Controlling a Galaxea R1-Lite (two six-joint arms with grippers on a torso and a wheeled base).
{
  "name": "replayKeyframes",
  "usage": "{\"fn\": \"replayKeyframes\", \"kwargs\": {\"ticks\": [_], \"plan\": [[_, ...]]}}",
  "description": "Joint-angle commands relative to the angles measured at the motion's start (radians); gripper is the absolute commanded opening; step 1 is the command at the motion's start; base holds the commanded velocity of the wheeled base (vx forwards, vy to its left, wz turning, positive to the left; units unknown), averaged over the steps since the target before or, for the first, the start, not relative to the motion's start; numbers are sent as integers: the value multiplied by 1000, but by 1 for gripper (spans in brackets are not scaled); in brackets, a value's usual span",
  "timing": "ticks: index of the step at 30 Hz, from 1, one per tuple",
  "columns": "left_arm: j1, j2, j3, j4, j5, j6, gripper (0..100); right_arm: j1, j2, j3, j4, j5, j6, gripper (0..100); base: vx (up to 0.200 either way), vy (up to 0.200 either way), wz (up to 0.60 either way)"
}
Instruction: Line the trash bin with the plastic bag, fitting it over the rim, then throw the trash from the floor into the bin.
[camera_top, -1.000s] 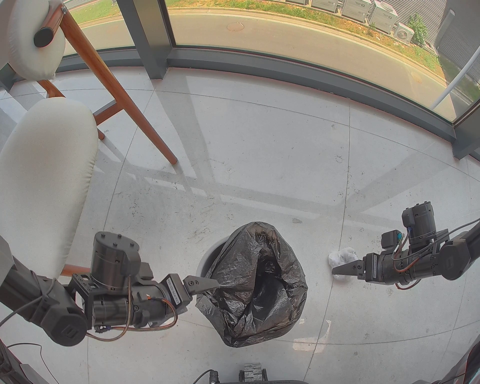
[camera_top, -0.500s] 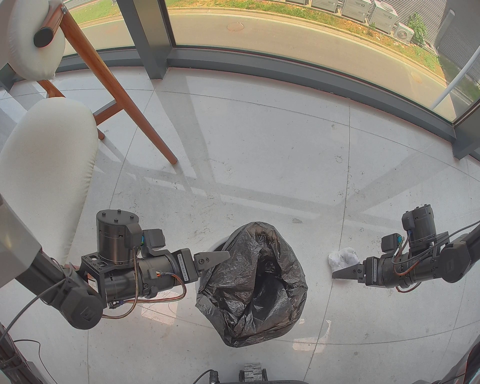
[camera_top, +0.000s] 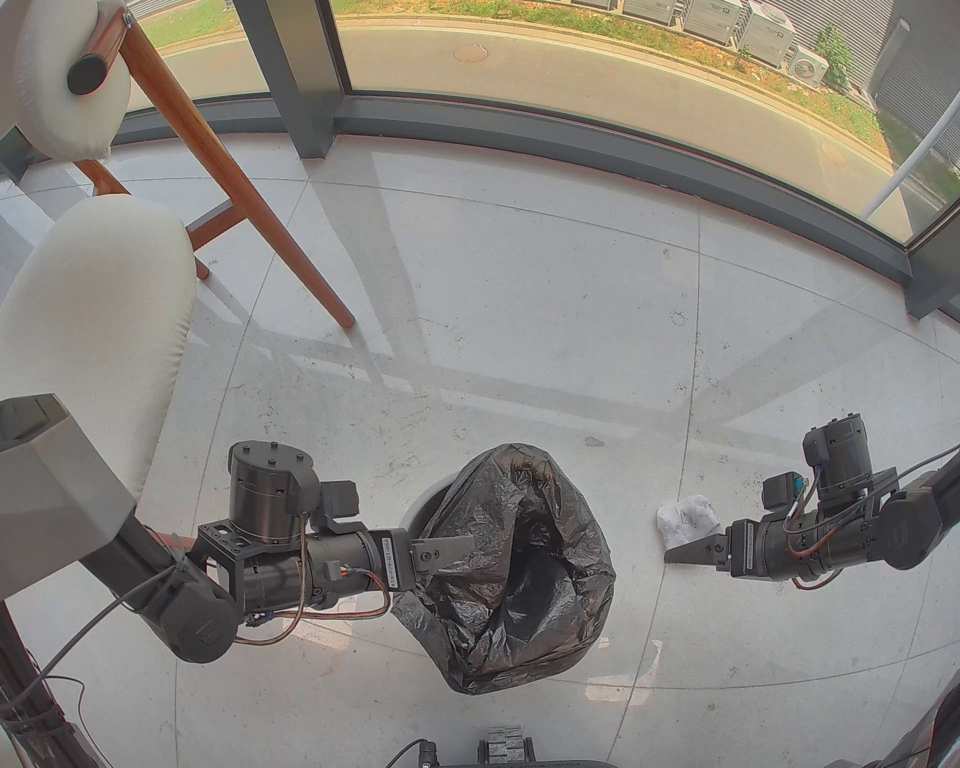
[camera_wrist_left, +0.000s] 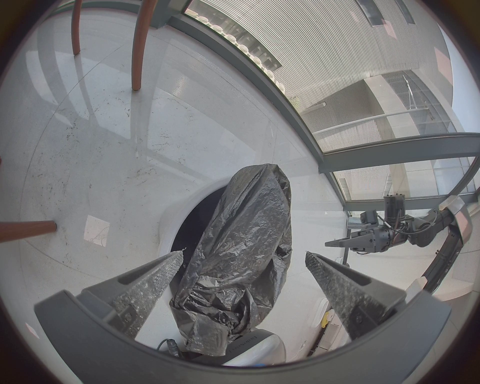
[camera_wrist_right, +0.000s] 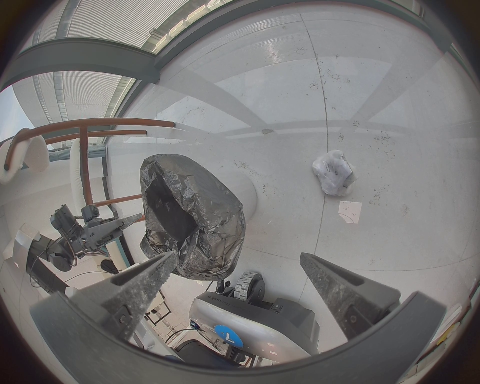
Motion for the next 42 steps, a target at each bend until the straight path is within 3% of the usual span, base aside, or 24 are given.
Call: {"fn": "replayKeyframes", "kwargs": {"ticks": [1, 10, 18, 19, 28, 36, 42], "plan": [[-2, 42, -32, -2, 14, 11, 100, 2, -4, 10, 0, 0, 0, 100, 0, 0, 0], [-2, 92, -107, 0, 18, 13, 100, 4, -19, 30, 0, 0, 0, 100, 0, 0, 0], [-49, 142, -151, 0, 31, 10, 100, 2, -33, 39, 0, 0, 0, 100, 0, 0, 0], [-51, 149, -154, -2, 32, 10, 0, 2, -33, 42, 0, 0, 0, 100, 0, 0, 0], [-51, 178, -144, -26, 75, 2, 0, -1, -54, 70, 0, 2, 0, 100, 0, 0, 0], [-6, 39, -81, -12, 92, -3, 0, -4, -56, 98, -2, 2, 0, 100, 0, 0, 0], [67, -102, -76, 187, 103, 4, 0, -2, -54, 93, -2, 2, 0, 100, 0, 0, 0]]}}
